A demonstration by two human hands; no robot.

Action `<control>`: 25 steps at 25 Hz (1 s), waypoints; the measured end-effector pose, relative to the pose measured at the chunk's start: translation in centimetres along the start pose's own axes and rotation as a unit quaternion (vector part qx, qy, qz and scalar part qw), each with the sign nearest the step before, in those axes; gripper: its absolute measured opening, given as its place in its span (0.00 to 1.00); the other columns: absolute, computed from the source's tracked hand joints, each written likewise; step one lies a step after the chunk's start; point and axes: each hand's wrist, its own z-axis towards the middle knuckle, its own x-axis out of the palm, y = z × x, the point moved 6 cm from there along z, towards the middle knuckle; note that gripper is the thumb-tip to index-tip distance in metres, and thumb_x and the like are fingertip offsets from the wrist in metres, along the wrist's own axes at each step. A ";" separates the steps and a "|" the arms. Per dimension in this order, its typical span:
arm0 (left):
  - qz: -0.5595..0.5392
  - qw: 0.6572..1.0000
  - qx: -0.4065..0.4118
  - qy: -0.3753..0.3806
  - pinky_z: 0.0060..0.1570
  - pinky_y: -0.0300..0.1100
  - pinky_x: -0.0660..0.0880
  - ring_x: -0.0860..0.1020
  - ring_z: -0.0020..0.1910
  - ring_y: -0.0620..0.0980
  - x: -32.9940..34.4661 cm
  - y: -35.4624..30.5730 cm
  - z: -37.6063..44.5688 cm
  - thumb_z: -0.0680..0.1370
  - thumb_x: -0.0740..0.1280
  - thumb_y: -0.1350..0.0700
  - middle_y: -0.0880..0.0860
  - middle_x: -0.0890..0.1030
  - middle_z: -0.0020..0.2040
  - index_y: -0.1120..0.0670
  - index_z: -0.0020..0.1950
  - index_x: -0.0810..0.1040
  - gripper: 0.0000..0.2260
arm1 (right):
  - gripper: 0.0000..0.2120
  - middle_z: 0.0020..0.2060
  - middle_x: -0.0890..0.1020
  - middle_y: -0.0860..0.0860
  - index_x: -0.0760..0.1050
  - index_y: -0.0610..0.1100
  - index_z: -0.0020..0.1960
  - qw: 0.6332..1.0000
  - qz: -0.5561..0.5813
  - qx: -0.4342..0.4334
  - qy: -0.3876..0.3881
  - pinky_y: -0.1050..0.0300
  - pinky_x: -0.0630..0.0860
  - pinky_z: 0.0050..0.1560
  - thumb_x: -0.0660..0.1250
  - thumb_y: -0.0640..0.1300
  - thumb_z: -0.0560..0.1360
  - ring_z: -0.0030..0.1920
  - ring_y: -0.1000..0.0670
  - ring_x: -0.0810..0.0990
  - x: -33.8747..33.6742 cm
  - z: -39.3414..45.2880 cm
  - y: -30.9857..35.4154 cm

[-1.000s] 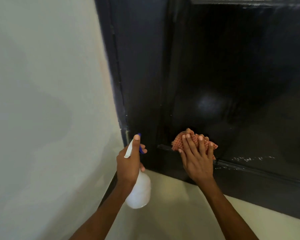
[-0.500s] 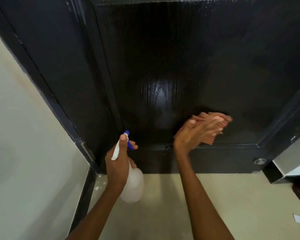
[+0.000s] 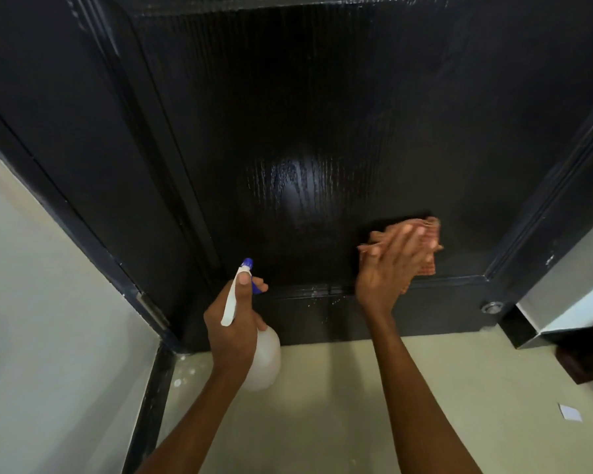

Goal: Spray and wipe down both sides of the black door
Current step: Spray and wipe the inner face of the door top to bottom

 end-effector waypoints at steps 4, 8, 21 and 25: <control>0.015 0.999 -0.026 0.011 0.30 0.39 0.76 0.75 0.23 0.47 -0.5 0.7 -1.1 0.79 0.58 0.40 0.49 0.85 0.43 0.47 0.45 0.81 0.16 | 0.41 0.83 0.43 0.39 0.41 0.40 0.83 0.916 0.214 0.331 -0.080 0.45 0.36 0.80 0.36 0.68 0.82 0.83 0.38 0.40 -0.3 -1.1 -3.4; 0.046 0.997 -0.056 0.003 0.29 0.32 0.74 0.75 0.23 0.45 -2.9 2.1 -1.7 0.76 0.59 0.39 0.48 0.79 0.30 0.48 0.42 0.81 0.17 | 0.34 0.83 0.46 0.38 0.43 0.37 0.83 0.900 0.204 0.384 -0.042 0.44 0.40 0.81 0.38 0.60 0.86 0.83 0.38 0.44 2.4 -4.8 0.7; 0.061 0.996 -0.054 0.045 0.27 0.33 0.73 0.74 0.22 0.45 -0.5 4.1 -2.6 0.78 0.58 0.38 0.50 0.83 0.38 0.55 0.46 0.83 0.23 | 0.33 0.81 0.55 0.37 0.47 0.42 0.83 0.967 -0.063 0.000 0.246 0.33 0.43 0.77 0.43 0.61 0.86 0.80 0.30 0.50 6.1 -14.3 -2.2; 0.054 0.988 -0.109 0.096 0.24 0.38 0.73 0.75 0.23 0.47 2.0 5.7 -3.3 0.76 0.59 0.36 0.53 0.85 0.42 0.57 0.47 0.83 0.26 | 0.33 0.82 0.45 0.37 0.41 0.37 0.83 0.927 0.032 0.352 0.126 0.34 0.46 0.80 0.41 0.58 0.86 0.82 0.35 0.46 1.7 -8.1 -8.8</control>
